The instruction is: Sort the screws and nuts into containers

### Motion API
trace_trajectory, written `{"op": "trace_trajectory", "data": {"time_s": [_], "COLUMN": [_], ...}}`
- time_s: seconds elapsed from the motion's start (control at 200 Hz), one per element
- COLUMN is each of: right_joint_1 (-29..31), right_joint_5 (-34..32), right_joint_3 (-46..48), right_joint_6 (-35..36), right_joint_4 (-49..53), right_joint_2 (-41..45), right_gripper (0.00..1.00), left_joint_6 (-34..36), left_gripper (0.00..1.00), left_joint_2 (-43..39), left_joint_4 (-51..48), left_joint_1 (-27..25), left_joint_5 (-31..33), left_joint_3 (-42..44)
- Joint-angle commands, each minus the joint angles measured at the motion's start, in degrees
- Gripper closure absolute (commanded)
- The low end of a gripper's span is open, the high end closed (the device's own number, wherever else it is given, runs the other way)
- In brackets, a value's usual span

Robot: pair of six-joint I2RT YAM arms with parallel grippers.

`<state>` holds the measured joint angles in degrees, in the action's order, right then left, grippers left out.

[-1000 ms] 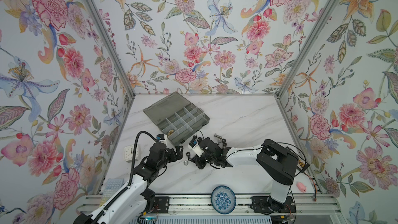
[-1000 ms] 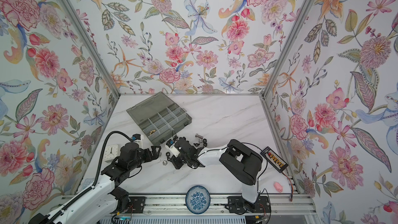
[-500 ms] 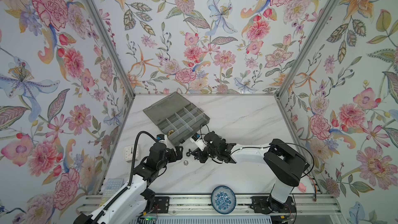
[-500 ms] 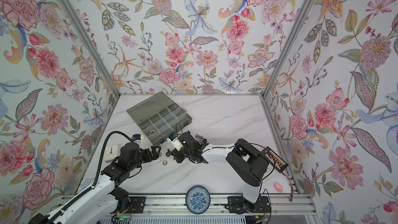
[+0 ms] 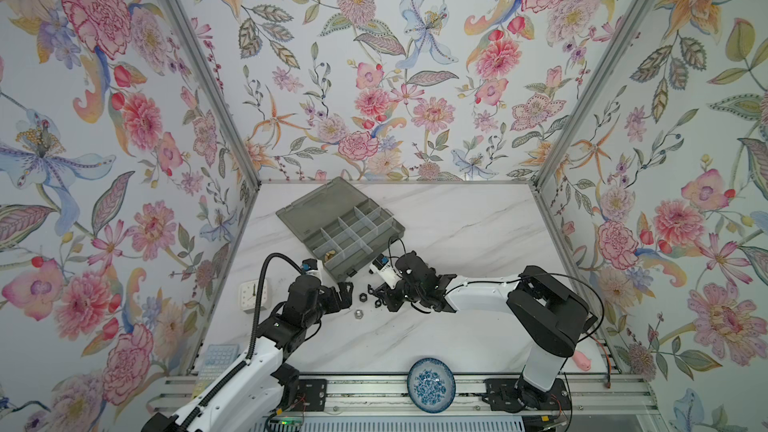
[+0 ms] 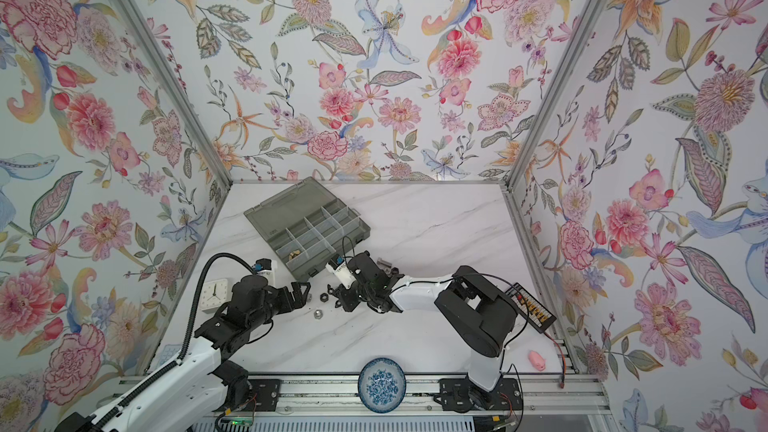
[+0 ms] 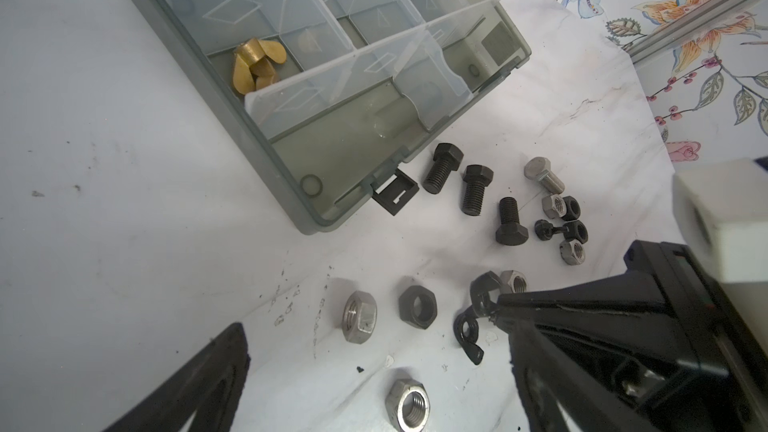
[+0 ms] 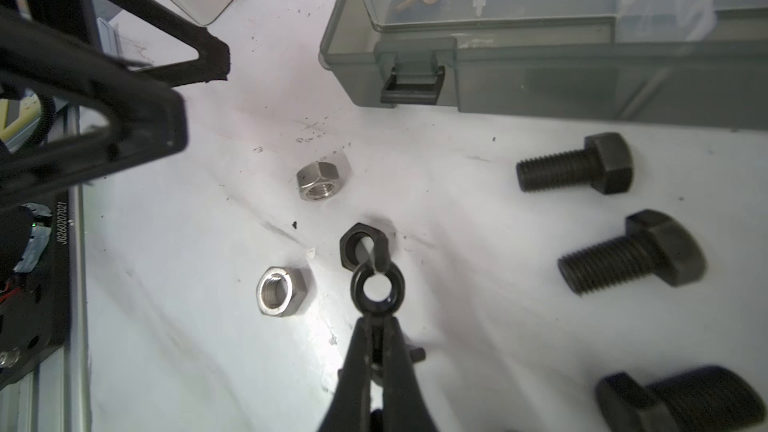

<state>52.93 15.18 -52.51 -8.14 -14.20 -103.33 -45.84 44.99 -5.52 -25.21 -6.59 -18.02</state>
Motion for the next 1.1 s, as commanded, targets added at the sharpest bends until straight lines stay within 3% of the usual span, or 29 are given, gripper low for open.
{"op": "trace_trajectory", "data": {"time_s": [0.0, 0.565, 0.736, 1.096], "right_joint_1": [-1.2, -2.0, -2.0, -1.9], "right_joint_5": [-1.1, -2.0, -2.5, -3.0], "right_joint_3": [-1.6, -5.0, -5.7, -7.0], "right_joint_6": [1.8, 3.0, 3.2, 4.1], "right_joint_4": [0.1, -0.2, 1.1, 3.1], "right_joint_2": [-2.4, -7.3, -7.7, -7.7], "right_gripper": [1.00, 1.00, 0.90, 0.83], "left_joint_6": [0.9, 0.9, 1.0, 0.9], "left_gripper": [0.01, 0.01, 0.01, 0.01], "left_joint_2": [-0.3, 0.8, 0.8, 0.6], "left_joint_4": [-1.1, -0.8, -0.8, -0.8], "left_joint_1": [-0.6, -0.7, -0.7, -0.7], "left_joint_5": [1.3, 1.2, 1.2, 1.2], "left_joint_3": [-0.7, -1.1, -1.2, -1.2]}}
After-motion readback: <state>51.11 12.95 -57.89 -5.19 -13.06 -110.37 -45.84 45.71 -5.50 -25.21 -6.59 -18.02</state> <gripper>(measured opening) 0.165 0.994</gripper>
